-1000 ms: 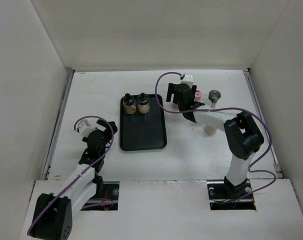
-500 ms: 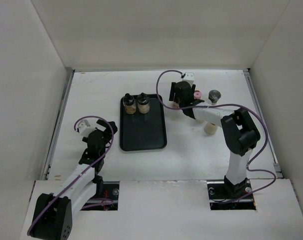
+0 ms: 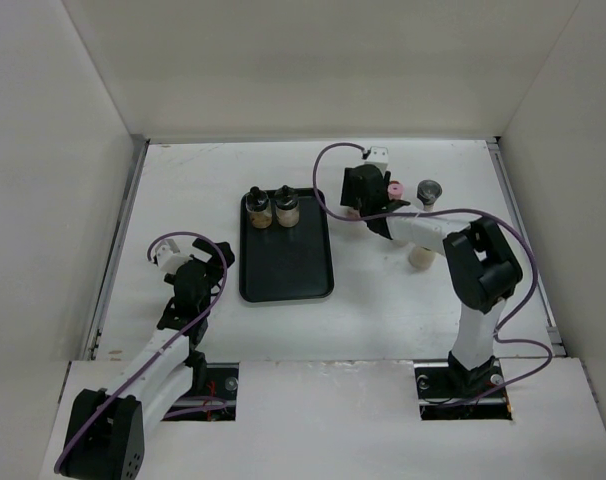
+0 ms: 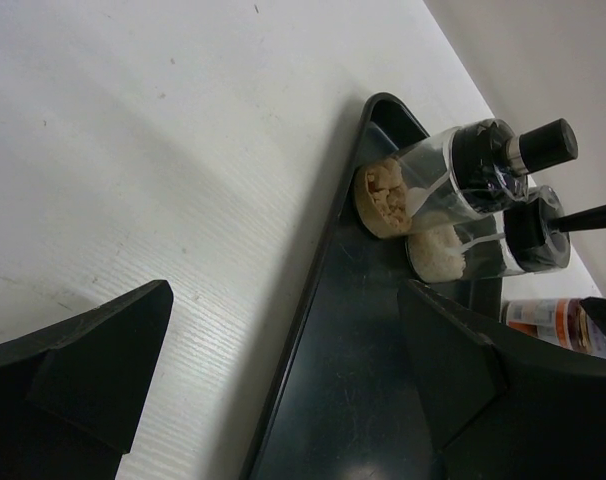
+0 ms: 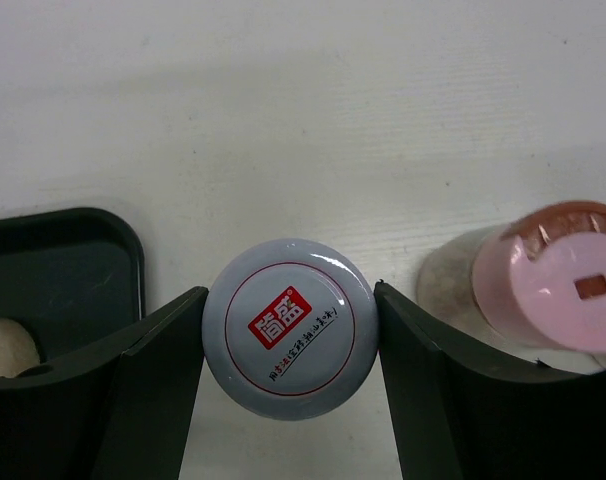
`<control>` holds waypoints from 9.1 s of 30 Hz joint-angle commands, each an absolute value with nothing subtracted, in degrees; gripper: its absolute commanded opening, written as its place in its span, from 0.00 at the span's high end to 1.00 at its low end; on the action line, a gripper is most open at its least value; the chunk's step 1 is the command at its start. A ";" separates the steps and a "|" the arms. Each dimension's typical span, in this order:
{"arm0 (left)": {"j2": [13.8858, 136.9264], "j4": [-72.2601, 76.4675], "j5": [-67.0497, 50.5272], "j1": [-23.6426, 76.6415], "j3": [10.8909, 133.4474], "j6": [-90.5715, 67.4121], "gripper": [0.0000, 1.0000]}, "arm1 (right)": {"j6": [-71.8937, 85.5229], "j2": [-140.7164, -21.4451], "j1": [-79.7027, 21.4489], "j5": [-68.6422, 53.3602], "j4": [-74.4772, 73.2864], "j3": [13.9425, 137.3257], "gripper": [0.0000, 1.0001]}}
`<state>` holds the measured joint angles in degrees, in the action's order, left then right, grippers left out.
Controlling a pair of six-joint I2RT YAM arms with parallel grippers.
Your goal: Organize the condiment bottles
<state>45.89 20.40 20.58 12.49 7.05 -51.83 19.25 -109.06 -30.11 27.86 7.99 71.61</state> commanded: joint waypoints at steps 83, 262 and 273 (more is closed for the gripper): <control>46.06 24.52 19.69 12.79 6.50 -51.77 0.00 | 18.02 -74.28 -28.15 34.36 10.37 49.57 0.49; 45.62 21.88 18.99 9.80 6.15 -54.49 0.00 | 19.43 -88.26 -12.70 36.29 7.91 59.07 0.41; 45.17 21.88 19.43 9.97 5.98 -54.49 0.00 | 18.01 -70.40 -27.35 38.32 7.20 55.02 0.44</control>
